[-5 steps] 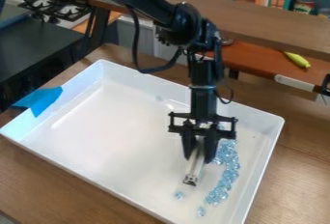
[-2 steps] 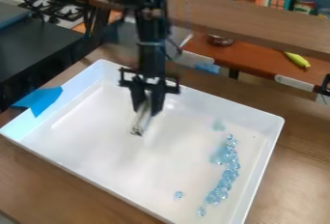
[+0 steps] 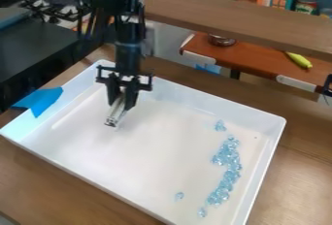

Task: Sweep into pile

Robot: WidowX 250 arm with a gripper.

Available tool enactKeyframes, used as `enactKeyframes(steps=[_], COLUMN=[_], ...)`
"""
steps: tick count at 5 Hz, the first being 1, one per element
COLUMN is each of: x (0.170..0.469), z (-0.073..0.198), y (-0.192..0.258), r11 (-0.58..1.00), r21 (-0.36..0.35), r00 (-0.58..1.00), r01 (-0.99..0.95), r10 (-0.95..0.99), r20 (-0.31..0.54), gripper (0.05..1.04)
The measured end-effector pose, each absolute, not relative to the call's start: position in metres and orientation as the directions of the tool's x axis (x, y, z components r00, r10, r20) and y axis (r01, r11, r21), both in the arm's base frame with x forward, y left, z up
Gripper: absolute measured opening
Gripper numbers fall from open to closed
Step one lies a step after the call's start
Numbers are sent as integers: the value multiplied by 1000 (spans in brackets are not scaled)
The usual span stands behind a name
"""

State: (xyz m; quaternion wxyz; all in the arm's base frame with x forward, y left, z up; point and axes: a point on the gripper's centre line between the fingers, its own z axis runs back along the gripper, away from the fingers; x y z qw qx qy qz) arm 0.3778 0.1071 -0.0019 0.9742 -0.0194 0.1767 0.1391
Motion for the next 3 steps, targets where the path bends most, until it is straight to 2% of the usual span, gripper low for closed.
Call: enactKeyframes(steps=[2, 3], x=[379, 385], z=[-19, -19], y=[92, 68], r11=[969, 976], r21=[57, 38], r00=[891, 897], r01=[-241, -212], r10=[244, 210], r20=[-383, -390], gripper=[382, 382])
